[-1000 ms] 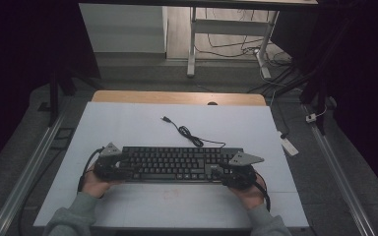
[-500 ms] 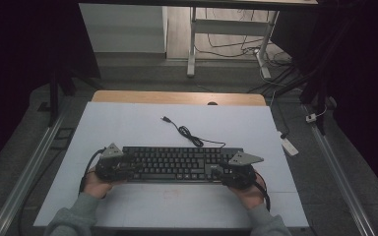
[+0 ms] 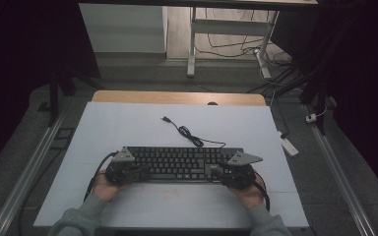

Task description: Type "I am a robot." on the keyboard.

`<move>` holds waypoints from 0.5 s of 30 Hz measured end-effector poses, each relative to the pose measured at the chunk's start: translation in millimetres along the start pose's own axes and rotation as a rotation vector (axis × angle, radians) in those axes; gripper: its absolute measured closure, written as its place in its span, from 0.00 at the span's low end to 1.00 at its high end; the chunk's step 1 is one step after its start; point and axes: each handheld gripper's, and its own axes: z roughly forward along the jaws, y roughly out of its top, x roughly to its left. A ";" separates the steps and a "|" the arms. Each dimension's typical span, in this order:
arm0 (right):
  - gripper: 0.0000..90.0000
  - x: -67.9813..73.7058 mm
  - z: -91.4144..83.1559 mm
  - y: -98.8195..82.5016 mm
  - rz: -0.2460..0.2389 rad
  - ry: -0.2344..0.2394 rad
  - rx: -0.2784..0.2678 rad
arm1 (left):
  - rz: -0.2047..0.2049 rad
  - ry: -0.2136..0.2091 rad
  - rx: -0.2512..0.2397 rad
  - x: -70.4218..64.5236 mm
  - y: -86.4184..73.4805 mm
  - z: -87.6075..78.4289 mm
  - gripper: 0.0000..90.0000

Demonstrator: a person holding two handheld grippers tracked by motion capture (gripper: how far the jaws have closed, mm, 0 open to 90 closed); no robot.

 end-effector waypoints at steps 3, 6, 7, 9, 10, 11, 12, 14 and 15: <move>0.63 0.1 0.2 0.0 0.000 0.000 0.000 | 0.023 -0.012 0.020 -5.4 1.7 6.9 0.99; 0.62 0.0 0.5 -0.1 0.000 0.002 0.000 | 0.039 -0.017 0.035 -9.5 3.0 13.0 0.99; 0.62 -0.1 0.4 -0.1 -0.001 0.000 0.003 | 0.045 -0.017 0.042 -10.9 3.3 15.0 0.99; 0.62 -0.2 0.4 -0.1 -0.001 -0.001 0.002 | 0.057 -0.017 0.055 -13.7 3.7 18.8 0.99; 0.62 -0.2 0.5 -0.1 0.001 -0.001 0.003 | 0.065 -0.016 0.061 -14.7 3.8 20.4 0.99; 0.62 -0.2 0.5 -0.1 0.001 -0.001 0.003 | 0.068 -0.014 0.066 -15.7 4.0 21.8 0.99; 0.62 -0.2 0.5 -0.2 0.001 -0.001 0.004 | 0.072 -0.014 0.069 -16.1 4.1 22.6 0.99; 0.62 -0.1 0.6 -0.2 -0.001 -0.006 0.007 | 0.078 -0.013 0.072 -16.0 4.1 23.6 0.99; 0.62 -0.1 0.7 -0.2 -0.001 -0.006 0.007 | 0.078 -0.010 0.073 -16.1 3.9 24.1 0.99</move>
